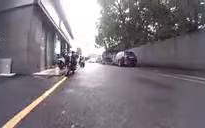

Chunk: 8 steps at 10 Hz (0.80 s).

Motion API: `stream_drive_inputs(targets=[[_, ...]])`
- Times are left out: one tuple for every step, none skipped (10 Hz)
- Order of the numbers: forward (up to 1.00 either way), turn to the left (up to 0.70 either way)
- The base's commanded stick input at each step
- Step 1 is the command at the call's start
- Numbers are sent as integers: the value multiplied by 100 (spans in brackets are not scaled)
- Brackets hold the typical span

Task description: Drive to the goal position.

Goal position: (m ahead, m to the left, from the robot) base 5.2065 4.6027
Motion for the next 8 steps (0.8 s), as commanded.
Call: stream_drive_inputs(targets=[[45, 0], [45, 0], [45, 0], [45, 0], [45, 0], [45, 0], [45, 0], [45, 0]])
